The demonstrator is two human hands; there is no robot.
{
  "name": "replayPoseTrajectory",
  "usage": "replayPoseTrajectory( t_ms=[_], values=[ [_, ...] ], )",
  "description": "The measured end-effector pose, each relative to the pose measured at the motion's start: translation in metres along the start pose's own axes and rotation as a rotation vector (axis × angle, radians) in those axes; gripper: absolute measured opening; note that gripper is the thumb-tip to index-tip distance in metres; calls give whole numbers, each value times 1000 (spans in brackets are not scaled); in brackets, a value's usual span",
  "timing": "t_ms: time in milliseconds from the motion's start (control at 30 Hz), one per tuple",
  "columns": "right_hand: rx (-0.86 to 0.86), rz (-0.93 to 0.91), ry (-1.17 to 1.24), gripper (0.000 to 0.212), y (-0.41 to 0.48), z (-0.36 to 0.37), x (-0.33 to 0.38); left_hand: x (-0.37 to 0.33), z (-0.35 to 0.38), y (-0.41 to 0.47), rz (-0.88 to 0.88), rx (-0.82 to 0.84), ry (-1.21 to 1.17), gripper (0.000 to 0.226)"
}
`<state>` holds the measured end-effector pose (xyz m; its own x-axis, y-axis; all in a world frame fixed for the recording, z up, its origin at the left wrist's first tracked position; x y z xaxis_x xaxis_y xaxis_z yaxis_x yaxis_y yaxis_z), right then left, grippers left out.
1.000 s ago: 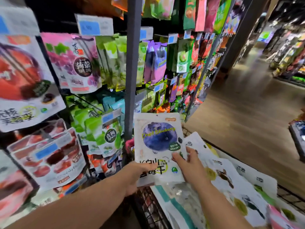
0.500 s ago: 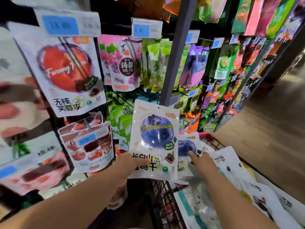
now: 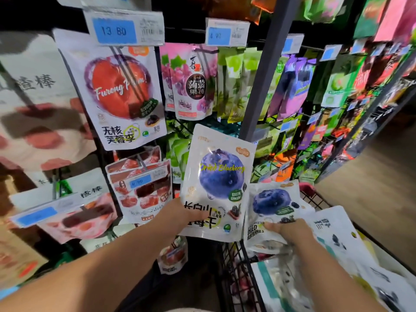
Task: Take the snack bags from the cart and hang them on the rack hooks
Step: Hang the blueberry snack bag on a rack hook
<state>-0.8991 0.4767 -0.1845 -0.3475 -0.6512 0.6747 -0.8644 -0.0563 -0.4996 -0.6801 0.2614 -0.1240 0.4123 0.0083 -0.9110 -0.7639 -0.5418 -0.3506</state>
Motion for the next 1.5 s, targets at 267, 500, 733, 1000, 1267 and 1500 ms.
replayPoseTrajectory(
  t_ms=[267,500,733,1000,1267,1500],
  values=[
    [-49,-191,217,48,-20,-17,-1,3,-10,-10,-3,-27,-20,24],
    [-101,-418,606,26,-74,-33,38,-4,-31,4,39,-47,-19,25],
    [-160,-646,689,25,-128,-12,84,-36,-75,3,225,35,-95,23],
    [-138,-783,739,13,-160,11,120,-52,-121,-8,348,-27,-18,21],
    [-47,-840,805,16,-146,-12,147,-80,-117,-17,419,93,87,34],
    [-106,-907,835,17,-130,-52,156,-107,-88,-5,438,135,132,26]
  ],
)
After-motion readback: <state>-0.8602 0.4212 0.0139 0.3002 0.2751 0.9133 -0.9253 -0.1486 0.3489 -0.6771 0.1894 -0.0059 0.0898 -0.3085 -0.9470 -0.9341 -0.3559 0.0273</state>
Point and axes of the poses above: each hand's wrist, its own y-axis towards the middle knuckle, its own z-axis out of the palm, x = y × z, the point moved 1 cm from there along y, towards the middle knuckle, and after that the axes turned 7 degrees about y, right-handed, at the moved point
